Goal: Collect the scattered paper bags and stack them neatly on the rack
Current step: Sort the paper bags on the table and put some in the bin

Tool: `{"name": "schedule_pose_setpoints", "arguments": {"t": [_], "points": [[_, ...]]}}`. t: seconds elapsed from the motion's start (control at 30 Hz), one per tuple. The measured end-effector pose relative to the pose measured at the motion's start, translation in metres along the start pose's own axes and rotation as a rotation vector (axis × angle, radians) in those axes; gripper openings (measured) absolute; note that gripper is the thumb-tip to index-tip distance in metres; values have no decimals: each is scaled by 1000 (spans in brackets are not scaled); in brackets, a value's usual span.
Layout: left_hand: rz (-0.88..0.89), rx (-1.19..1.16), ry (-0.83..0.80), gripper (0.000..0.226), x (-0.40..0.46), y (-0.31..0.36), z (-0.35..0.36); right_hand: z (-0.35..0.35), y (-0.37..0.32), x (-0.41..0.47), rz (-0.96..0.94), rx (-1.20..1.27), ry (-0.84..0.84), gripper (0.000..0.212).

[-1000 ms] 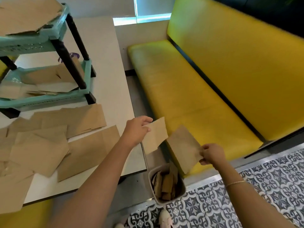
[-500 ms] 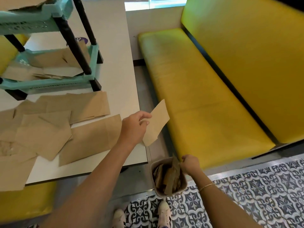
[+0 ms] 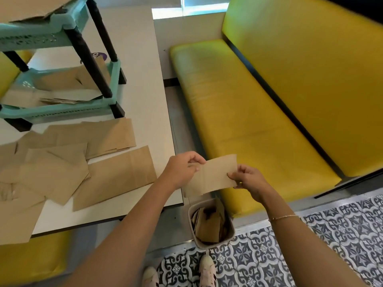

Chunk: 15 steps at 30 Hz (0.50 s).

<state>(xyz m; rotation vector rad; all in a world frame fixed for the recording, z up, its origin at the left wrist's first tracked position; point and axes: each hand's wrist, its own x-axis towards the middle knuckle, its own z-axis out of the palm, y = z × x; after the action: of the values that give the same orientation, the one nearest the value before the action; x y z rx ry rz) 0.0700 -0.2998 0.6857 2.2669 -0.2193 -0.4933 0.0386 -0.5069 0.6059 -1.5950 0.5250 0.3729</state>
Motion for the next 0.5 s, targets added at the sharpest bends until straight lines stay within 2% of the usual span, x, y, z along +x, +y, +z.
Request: {"name": "schedule_pose_setpoints", "arguments": {"t": [0.07,0.13,0.2,0.3,0.5], "points": [[5,0,37,26,-1,0,1,-3,15,2,20,-100,97,13],[3,-1,79,32,-2,0,-1,-4,33,5,48,-335,193,14],[1,-11,108,33,-1,-1,-4,-3,49,5,97,-579,214,13],[-5,-21,139,29,-1,-6,-9,6,69,6,187,-759,160,24],[-39,11,154,28,-3,-17,-11,36,84,8,251,-949,-2,43]]}}
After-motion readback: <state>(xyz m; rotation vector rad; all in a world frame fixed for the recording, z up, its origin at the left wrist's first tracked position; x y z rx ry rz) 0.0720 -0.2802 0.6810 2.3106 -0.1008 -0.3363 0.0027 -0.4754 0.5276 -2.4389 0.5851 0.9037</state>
